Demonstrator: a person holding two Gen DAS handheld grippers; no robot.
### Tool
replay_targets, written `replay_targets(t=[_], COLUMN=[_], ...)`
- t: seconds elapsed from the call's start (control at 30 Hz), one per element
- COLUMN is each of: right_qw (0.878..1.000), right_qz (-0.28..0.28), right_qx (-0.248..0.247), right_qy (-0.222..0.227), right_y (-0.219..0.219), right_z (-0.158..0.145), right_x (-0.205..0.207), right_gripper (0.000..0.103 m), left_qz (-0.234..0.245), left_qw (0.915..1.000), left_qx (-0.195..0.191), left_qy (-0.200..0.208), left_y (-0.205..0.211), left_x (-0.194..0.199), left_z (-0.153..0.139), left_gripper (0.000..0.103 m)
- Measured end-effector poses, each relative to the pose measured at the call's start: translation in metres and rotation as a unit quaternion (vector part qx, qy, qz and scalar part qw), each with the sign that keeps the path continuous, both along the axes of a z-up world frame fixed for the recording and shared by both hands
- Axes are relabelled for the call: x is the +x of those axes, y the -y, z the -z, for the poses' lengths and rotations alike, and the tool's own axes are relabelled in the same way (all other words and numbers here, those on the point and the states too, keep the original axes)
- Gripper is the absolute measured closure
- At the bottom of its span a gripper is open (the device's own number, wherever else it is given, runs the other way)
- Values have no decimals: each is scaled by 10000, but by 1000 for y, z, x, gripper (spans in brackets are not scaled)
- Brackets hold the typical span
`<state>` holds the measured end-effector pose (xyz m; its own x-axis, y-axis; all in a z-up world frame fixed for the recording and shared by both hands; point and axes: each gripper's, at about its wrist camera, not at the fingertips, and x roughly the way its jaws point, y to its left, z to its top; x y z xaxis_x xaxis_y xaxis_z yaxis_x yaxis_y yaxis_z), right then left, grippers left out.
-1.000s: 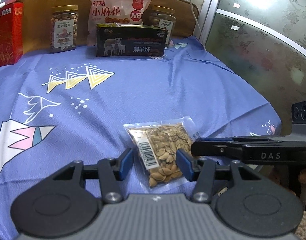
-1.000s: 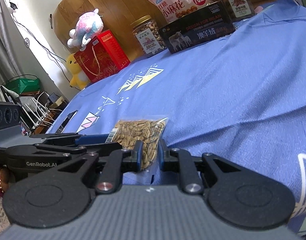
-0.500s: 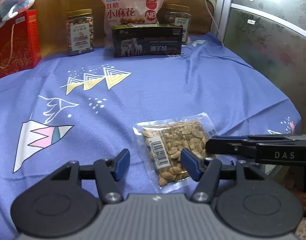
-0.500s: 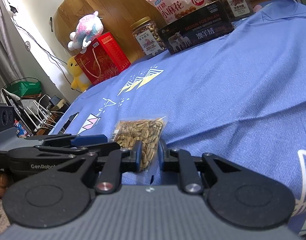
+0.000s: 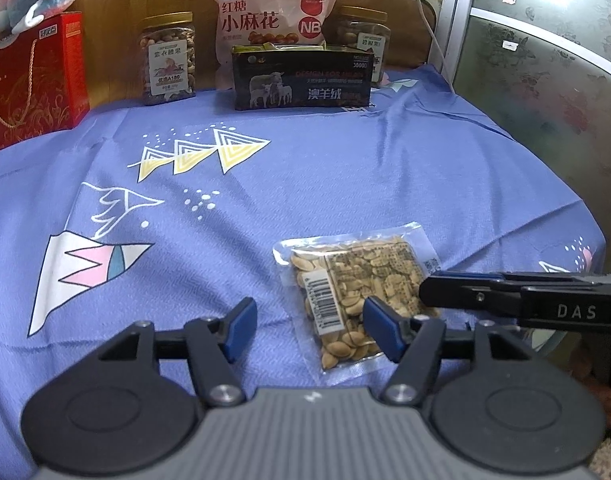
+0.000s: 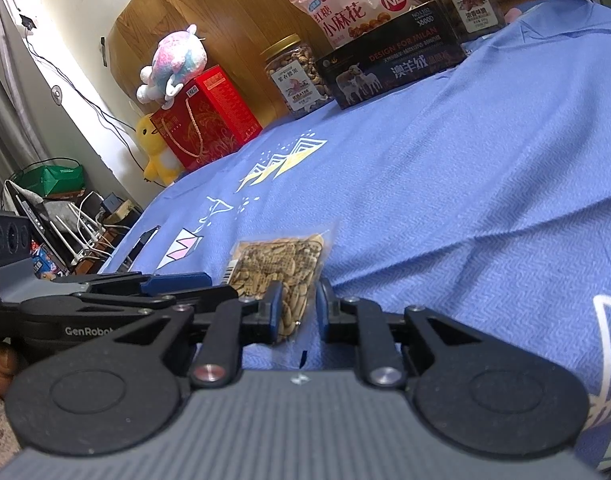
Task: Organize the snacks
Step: 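Move the left gripper over the clear seed bag and align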
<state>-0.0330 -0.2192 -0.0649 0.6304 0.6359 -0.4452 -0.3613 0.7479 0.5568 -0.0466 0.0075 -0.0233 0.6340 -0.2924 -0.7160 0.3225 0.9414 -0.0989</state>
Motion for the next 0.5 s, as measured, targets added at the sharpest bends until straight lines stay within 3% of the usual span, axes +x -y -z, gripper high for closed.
replay_targets(t=[0.5], right_qw=[10000], right_qz=[27], right_qx=[80], right_qy=[-20], right_y=[1], right_z=[1], right_x=[0], right_gripper=[81], left_qz=[80], left_qw=[10000], left_qx=[-6], left_qy=[-8], left_y=[1], left_x=[-1], left_z=[2], left_gripper=[32])
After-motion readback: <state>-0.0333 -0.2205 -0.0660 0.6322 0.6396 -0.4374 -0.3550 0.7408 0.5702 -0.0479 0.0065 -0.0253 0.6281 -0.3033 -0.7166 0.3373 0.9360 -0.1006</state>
